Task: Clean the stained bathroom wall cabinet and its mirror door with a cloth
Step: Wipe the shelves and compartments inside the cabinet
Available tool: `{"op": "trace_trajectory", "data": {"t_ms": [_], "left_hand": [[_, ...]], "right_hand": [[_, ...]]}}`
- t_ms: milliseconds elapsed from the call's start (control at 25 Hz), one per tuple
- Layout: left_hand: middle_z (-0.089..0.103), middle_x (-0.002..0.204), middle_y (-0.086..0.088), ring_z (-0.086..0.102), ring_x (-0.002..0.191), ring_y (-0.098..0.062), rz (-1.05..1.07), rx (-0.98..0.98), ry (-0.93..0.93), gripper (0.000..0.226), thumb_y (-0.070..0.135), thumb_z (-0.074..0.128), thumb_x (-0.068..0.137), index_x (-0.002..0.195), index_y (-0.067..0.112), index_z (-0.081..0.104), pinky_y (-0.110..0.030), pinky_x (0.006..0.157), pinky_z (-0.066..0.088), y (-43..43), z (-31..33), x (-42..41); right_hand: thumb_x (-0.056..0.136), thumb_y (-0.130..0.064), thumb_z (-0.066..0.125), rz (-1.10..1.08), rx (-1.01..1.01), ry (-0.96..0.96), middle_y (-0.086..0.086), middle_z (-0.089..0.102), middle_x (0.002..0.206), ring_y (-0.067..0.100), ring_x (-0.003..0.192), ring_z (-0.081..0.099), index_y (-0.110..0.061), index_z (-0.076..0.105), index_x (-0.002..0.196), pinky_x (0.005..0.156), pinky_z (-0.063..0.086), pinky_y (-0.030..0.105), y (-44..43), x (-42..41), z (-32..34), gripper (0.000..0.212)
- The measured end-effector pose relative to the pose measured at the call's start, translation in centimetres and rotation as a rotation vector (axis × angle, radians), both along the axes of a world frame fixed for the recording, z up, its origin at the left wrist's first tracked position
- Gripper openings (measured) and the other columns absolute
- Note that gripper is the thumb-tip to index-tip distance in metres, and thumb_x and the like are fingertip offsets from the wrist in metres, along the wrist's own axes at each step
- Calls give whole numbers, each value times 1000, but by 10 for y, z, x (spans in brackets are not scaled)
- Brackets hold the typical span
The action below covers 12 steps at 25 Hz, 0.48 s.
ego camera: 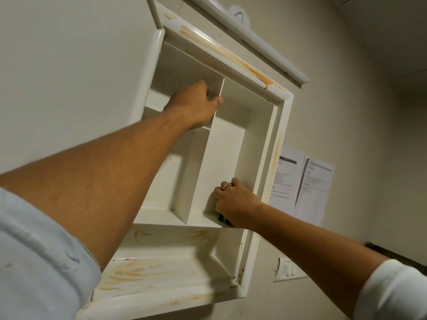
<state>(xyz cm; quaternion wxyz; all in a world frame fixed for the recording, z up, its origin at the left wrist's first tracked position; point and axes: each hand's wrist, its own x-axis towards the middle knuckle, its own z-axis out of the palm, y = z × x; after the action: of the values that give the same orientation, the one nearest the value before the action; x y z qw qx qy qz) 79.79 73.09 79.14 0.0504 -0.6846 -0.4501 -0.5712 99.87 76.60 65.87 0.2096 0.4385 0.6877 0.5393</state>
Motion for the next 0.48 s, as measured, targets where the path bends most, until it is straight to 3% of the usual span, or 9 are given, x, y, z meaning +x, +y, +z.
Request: {"op": "trace_trajectory", "data": {"t_ms": [240, 360, 480], "left_hand": [[65, 119, -2, 62, 106, -26, 26, -22, 13, 51, 59, 49, 99, 132, 20, 51, -46, 94, 53, -6, -3, 0], [63, 123, -3, 60, 109, -26, 47, -28, 31, 52, 59, 47, 100, 133, 19, 51, -43, 93, 51, -10, -4, 2], [63, 121, -4, 61, 109, -28, 64, -28, 54, 50, 57, 44, 102, 133, 18, 50, -43, 91, 51, -9, -3, 4]], "right_hand": [[100, -30, 60, -26, -101, 32, 8, 59, 125, 27, 108, 56, -13, 66, 122, 95, 35, 40, -26, -5, 3, 29], [99, -25, 63, -86, -271, 16, 6, 62, 115, 24, 103, 55, -13, 67, 120, 99, 33, 38, -60, 3, 18, 25], [98, -18, 61, -55, -329, 279, -1, 67, 105, 20, 97, 61, -20, 71, 117, 102, 44, 40, -71, -6, 58, 22]]}}
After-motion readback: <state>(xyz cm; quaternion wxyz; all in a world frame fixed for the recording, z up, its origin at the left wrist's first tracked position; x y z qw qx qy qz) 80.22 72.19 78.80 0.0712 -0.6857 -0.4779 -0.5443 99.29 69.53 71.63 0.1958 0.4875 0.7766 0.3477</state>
